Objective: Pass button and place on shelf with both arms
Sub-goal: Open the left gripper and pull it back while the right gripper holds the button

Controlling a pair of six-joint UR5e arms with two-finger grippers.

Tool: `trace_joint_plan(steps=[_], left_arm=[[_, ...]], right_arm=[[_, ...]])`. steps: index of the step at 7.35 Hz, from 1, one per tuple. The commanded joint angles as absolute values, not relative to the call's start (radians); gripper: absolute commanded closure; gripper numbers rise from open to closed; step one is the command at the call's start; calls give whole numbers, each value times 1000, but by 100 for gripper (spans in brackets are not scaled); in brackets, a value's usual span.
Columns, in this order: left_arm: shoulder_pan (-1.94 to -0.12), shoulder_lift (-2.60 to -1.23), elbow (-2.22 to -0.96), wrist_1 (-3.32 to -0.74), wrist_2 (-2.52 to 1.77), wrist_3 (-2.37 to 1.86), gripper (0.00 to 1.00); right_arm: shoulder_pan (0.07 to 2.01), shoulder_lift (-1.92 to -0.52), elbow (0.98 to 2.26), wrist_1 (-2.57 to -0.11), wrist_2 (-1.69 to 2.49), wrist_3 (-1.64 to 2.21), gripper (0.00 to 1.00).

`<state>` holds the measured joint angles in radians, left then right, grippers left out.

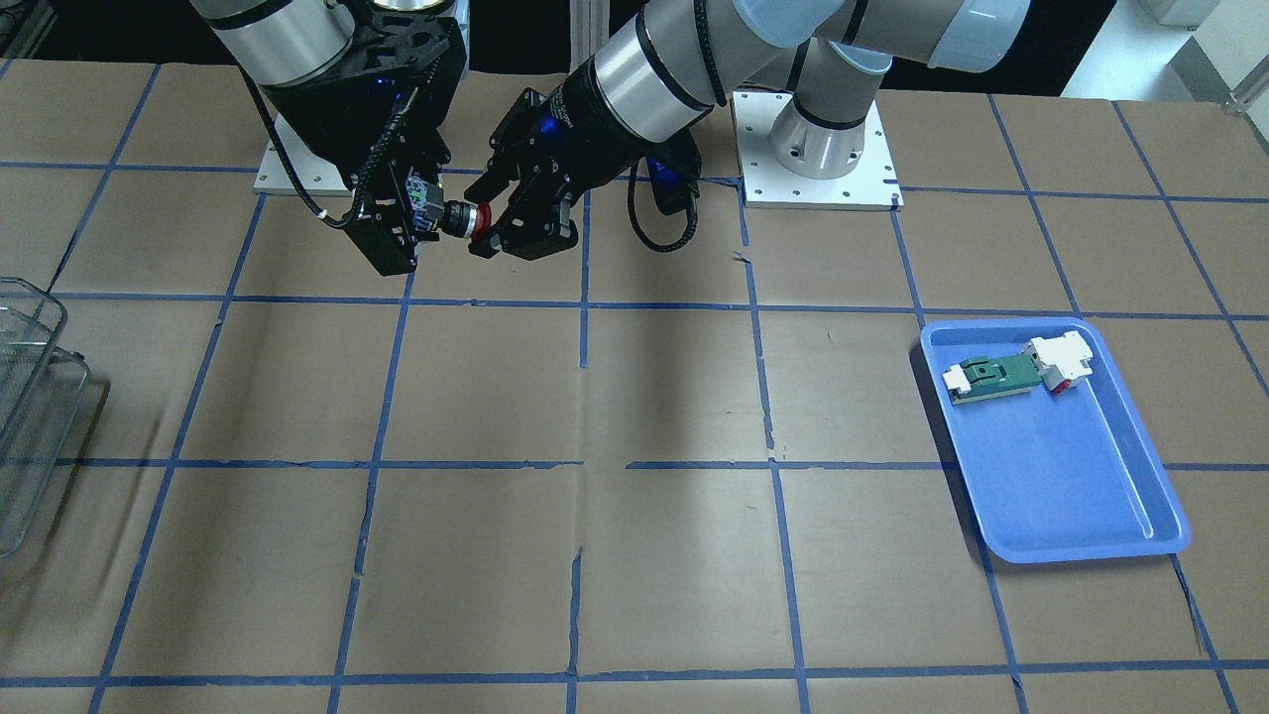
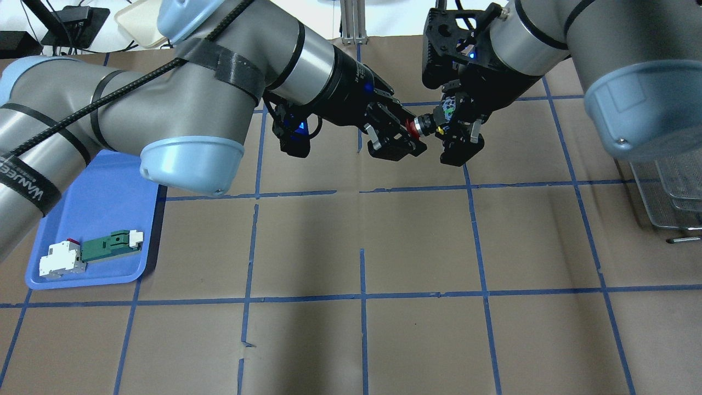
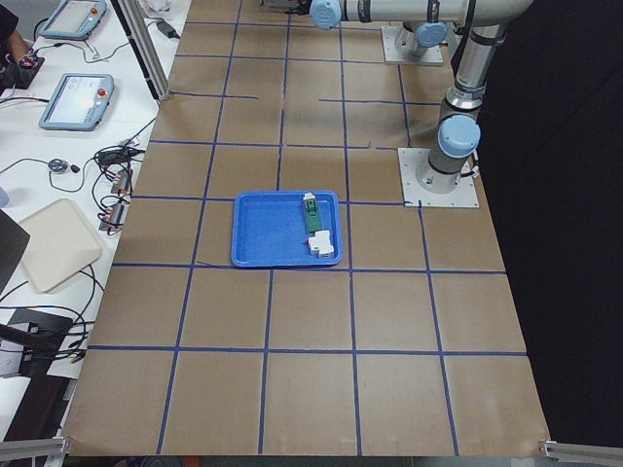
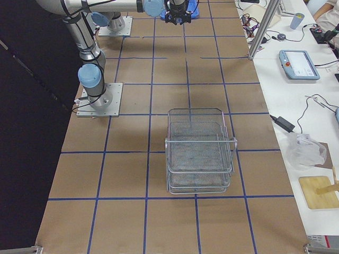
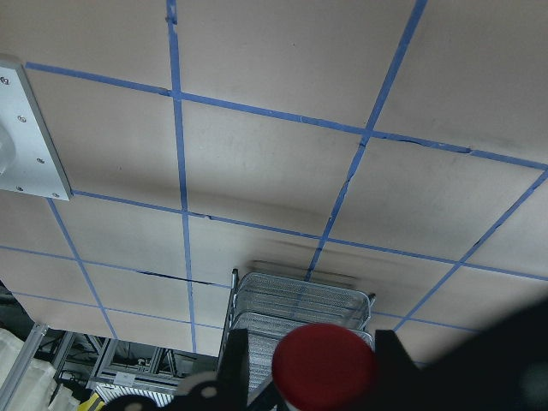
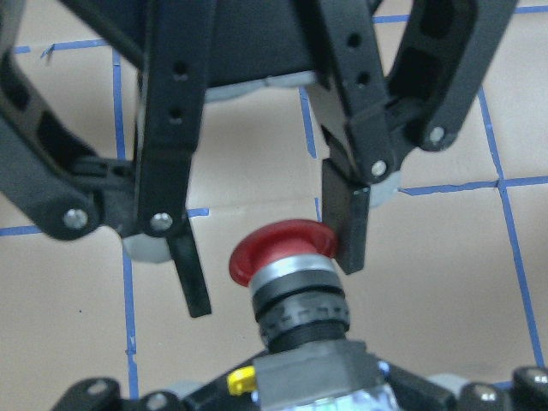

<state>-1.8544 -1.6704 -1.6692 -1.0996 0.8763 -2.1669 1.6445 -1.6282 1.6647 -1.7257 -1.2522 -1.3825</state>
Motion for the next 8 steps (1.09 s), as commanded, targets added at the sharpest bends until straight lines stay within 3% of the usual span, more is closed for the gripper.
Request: trace_joint_plan(steps=[1, 2, 3, 5, 6, 7, 8], left_arm=[[-1838, -1667, -1658, -1098, 914, -2161, 45], [-1838, -1666, -1657, -1097, 908, -2167, 43], [-1838, -1651, -1669, -1100, 916, -2166, 35], [-1754, -1651, -1680, -1112, 948, -2027, 32], [-1699, -1651, -1686, -1114, 994, -1925, 22], [-1660, -1651, -1701, -1114, 1044, -1813, 0], [-1613, -1651, -1712, -1114, 1092, -1672, 0]], right_arm=[[1644, -1629, 1666, -1727, -1253, -1384, 100], [1644, -1628, 1666, -1729, -1252, -1384, 100], [1643, -1629, 1664, -1729, -1252, -1384, 100], [1641, -1628, 1664, -1729, -1255, -1388, 100], [1634, -1626, 1663, -1729, -1255, -1391, 100], [1617, -1623, 1657, -1747, -1249, -1420, 100], [1593, -1621, 1655, -1749, -1256, -1424, 100]])
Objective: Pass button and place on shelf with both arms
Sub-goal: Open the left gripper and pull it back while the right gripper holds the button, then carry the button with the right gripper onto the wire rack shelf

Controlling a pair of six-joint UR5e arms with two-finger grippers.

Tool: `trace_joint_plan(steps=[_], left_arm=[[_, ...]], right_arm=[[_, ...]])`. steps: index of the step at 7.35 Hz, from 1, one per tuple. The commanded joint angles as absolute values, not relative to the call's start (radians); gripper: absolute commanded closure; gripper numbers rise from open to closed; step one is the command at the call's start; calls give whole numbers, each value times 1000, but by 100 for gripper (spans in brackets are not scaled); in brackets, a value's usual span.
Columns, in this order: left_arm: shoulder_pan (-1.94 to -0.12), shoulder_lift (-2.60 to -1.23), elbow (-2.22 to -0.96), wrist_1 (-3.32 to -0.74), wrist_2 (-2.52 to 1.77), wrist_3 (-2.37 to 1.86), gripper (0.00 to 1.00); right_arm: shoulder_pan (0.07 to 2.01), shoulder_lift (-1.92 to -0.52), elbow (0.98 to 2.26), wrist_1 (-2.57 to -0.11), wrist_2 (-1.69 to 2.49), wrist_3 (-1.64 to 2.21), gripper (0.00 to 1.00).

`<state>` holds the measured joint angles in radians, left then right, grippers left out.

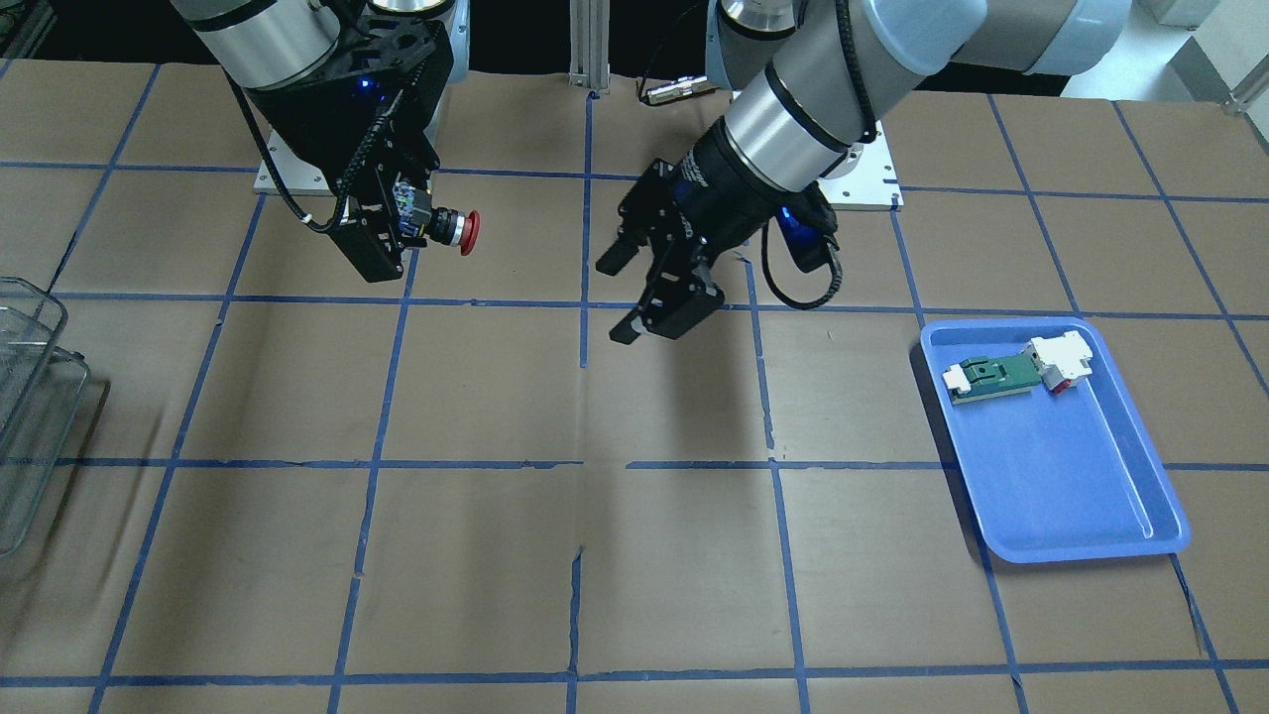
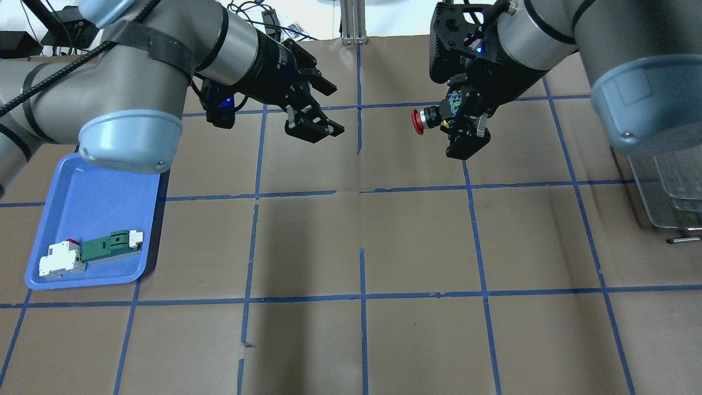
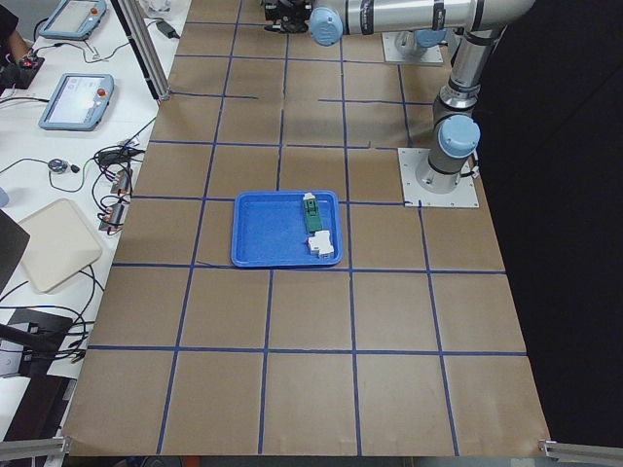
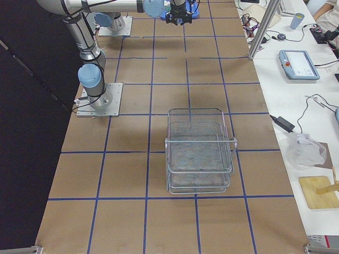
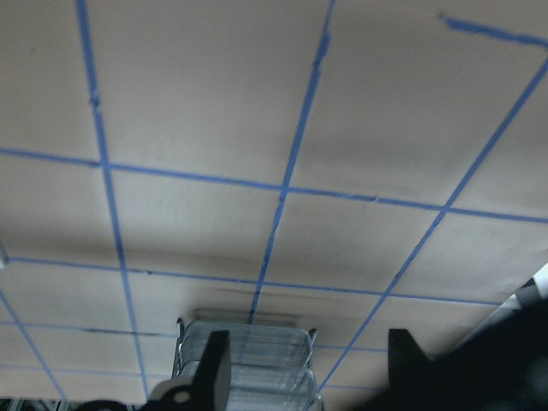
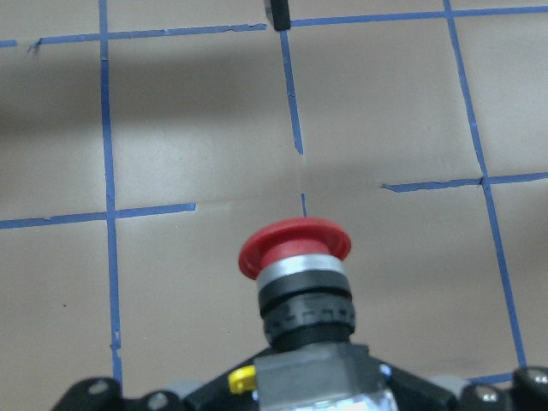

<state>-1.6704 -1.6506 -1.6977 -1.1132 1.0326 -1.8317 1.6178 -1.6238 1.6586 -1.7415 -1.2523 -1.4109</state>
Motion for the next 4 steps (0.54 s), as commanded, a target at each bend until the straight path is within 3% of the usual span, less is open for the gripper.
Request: trace_joint_plan(steps=[1, 4], left_arm=[[-1577, -1651, -1715, -1117, 1126, -1549, 0], [-1534, -1637, -1694, -1251, 1409, -938, 0]], right_arm=[[1539, -1618, 1663, -1749, -1258, -1431, 100], [1265, -1618, 1663, -1709, -1246, -1717, 100]])
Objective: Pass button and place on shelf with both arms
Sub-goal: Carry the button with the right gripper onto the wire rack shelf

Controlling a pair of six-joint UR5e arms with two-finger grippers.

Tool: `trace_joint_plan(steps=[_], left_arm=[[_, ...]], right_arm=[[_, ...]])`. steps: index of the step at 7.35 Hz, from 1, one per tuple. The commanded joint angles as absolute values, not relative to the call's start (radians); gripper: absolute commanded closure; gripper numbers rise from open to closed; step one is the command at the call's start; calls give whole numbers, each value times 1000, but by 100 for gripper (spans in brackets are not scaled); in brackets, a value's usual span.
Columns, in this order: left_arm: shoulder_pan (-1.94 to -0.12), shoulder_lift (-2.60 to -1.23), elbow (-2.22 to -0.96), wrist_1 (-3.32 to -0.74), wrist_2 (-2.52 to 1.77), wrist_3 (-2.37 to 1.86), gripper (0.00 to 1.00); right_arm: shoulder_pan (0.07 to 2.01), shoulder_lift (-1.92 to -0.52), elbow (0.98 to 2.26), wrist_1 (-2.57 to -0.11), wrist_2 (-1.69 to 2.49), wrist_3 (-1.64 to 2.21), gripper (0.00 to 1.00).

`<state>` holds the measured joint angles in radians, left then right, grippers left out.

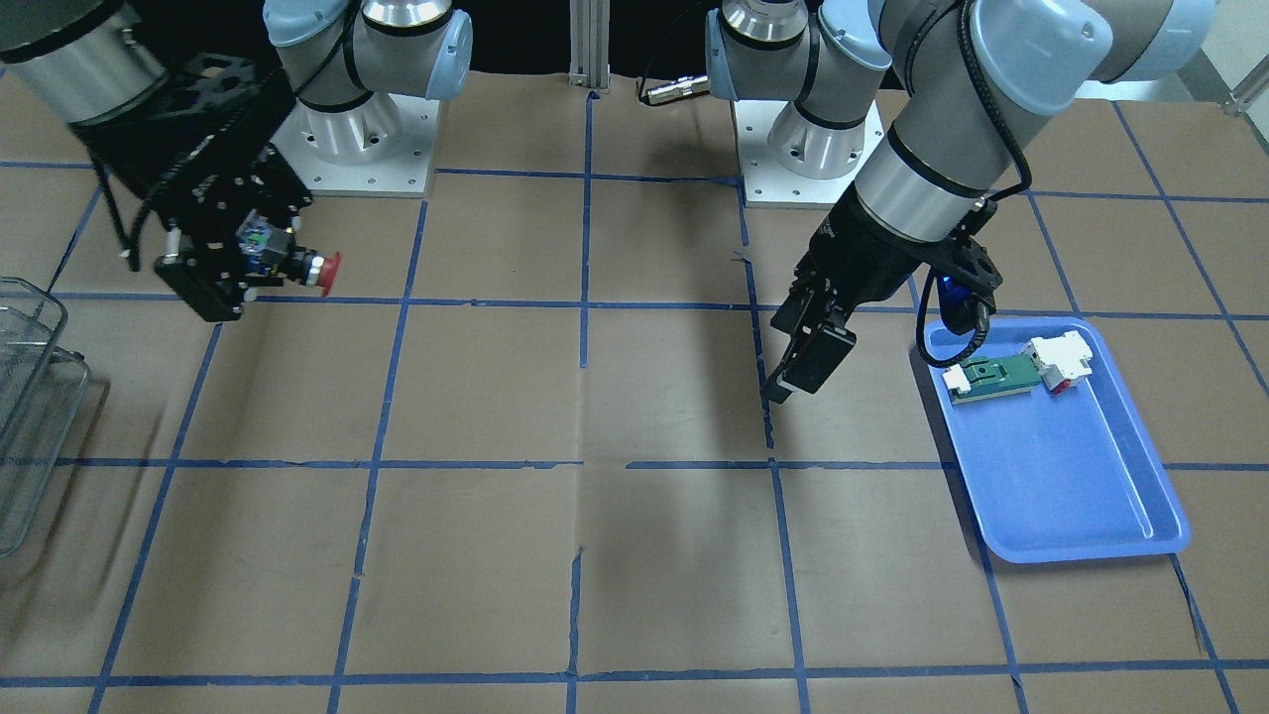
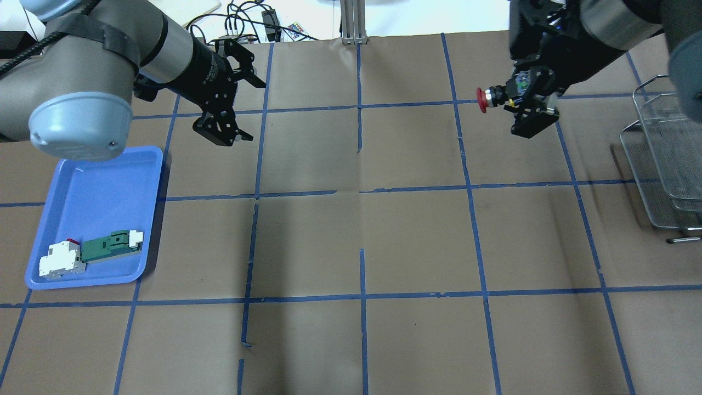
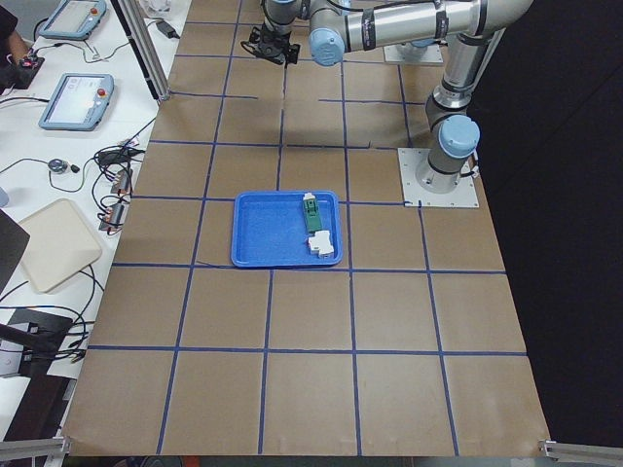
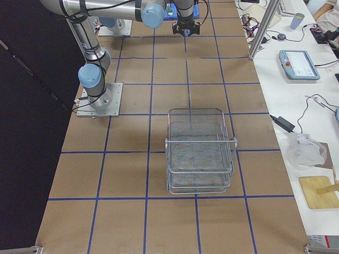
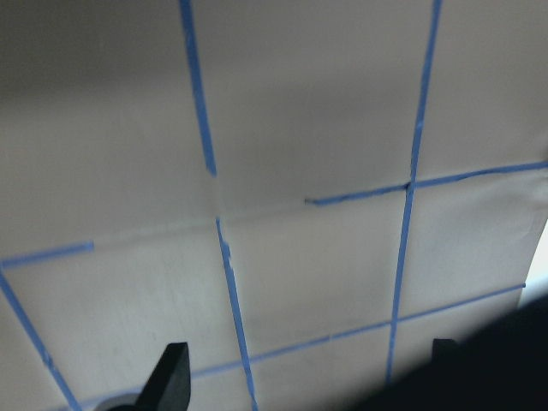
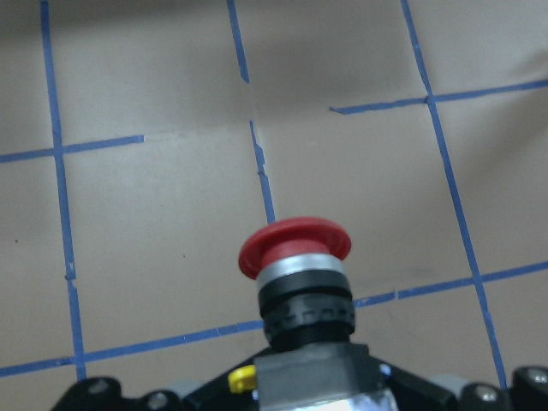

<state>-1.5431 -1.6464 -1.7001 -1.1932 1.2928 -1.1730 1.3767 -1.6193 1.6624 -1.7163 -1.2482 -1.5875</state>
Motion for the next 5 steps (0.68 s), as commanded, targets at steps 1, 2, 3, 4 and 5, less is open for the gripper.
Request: trace_joint_plan(steps=[1, 2, 3, 4, 5], left_arm=[[-1535, -1625, -1690, -1267, 1498, -769, 0], [-1536, -1588, -1690, -1302, 1518, -598, 0], [-1534, -1545, -1689, -1395, 1604, -419, 0], [-1535, -1510, -1684, -1466, 1638, -376, 0], [-1536, -1478, -1665, -1556, 1646, -373, 0]], right_arm=[[1153, -1617, 1666, -1706, -1249, -1865, 100], [1035, -1593, 1666, -1677, -1250, -1972, 100], [928, -1547, 1664, -1680, -1250, -2058, 100], [832, -1489, 1655, -1701, -1249, -2223, 100], [755, -1412, 1645, -1776, -1250, -2326, 100]])
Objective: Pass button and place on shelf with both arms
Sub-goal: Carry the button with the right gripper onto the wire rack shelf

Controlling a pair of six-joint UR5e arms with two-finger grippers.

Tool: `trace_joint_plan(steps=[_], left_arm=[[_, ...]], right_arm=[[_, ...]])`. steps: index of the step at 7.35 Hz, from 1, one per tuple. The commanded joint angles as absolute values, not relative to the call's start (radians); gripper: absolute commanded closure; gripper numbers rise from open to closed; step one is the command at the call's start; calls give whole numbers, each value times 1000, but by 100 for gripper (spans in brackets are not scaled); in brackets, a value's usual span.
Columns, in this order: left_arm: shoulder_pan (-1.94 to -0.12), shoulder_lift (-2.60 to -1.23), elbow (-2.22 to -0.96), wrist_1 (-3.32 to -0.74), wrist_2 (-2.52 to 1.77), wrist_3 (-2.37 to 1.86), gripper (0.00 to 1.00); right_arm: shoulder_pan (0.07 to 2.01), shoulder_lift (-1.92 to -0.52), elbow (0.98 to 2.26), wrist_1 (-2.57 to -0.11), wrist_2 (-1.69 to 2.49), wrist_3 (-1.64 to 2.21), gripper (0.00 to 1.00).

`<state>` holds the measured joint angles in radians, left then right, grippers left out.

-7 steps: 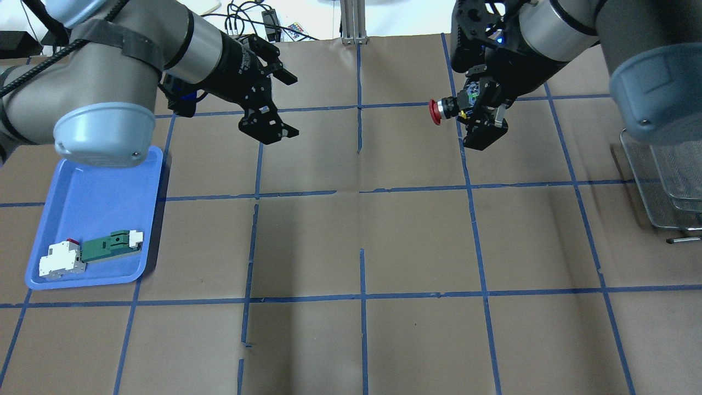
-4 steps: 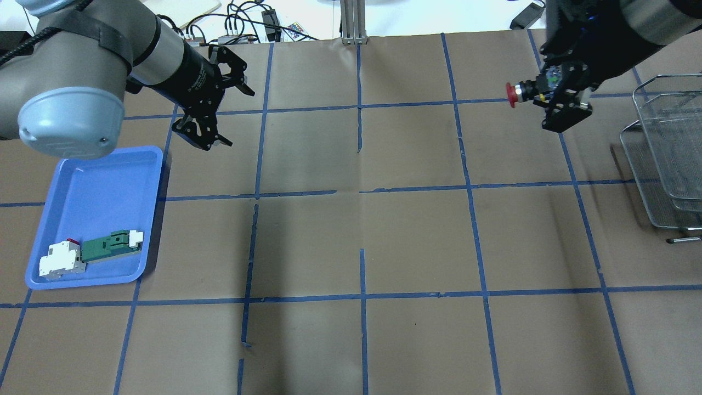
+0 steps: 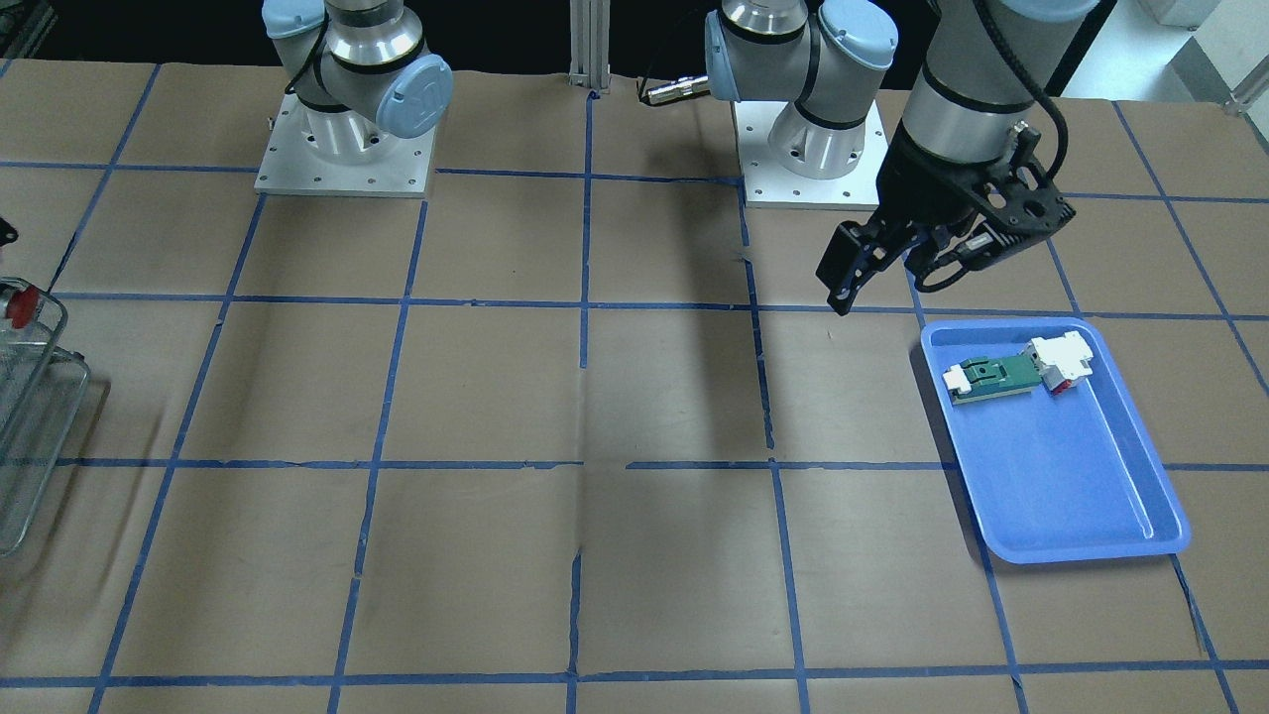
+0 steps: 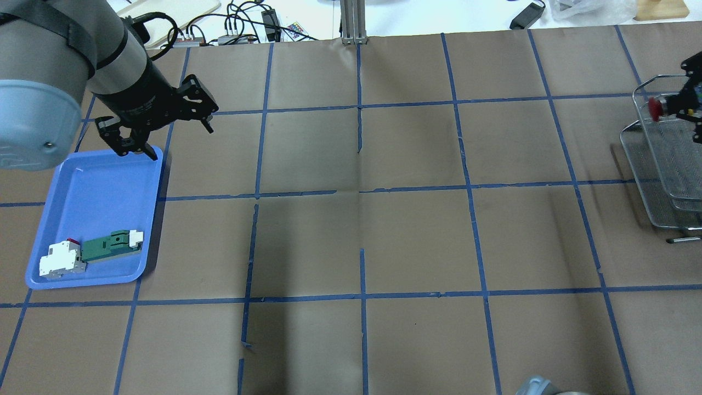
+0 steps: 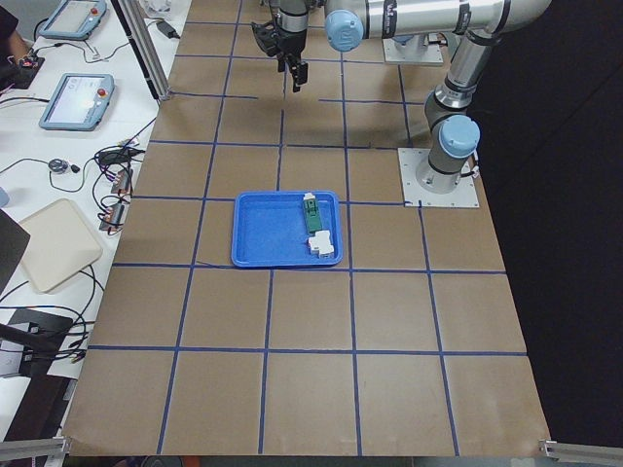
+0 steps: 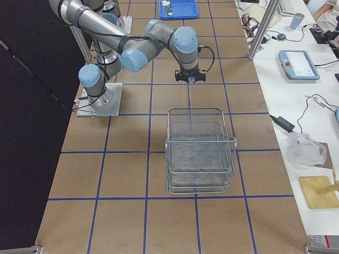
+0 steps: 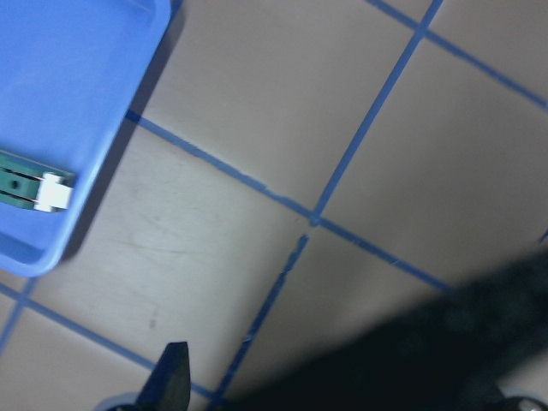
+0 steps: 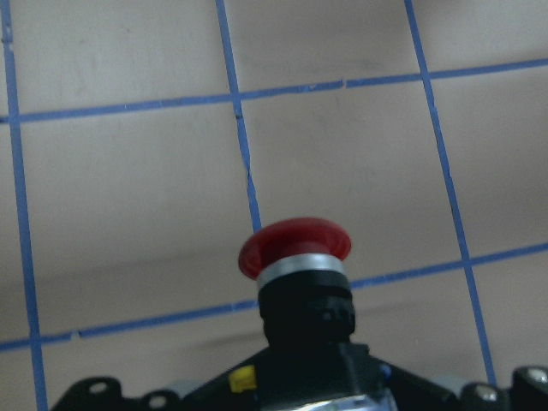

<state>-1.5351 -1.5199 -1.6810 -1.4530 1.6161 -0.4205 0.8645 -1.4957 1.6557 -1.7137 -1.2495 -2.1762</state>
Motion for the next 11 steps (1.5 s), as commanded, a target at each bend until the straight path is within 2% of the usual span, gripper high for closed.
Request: trace_joint_plan(steps=[1, 3, 4, 5, 6, 7, 9, 11], left_arm=[[-1539, -1464, -1623, -1618, 1651, -373, 0], [-1526, -1469, -1626, -1614, 1661, -374, 0], [-1535, -1473, -1625, -1612, 1646, -365, 0], [-1537, -1476, -1623, -1615, 1605, -268, 0], [-1539, -1462, -1629, -1629, 1571, -80, 0], [-1533, -1460, -1626, -1656, 1563, 4, 0], [-1528, -1460, -1628, -1663, 1493, 21, 0], [-1522, -1471, -1631, -1713, 1515, 197, 0]], right_arm=[[724, -1331, 1631, -1817, -1250, -2342, 100], [724, -1305, 1615, -1835, -1268, -2318, 100], [732, -1313, 1620, -1835, -1313, -2253, 86], [733, -1325, 1624, -1832, -1318, -2197, 51], [733, -1313, 1626, -1833, -1309, -2192, 5], [733, -1315, 1628, -1832, -1308, -2174, 0], [742, -1330, 1626, -1819, -1318, -2151, 0], [828, -1455, 1626, -1680, -1318, -1977, 0]])
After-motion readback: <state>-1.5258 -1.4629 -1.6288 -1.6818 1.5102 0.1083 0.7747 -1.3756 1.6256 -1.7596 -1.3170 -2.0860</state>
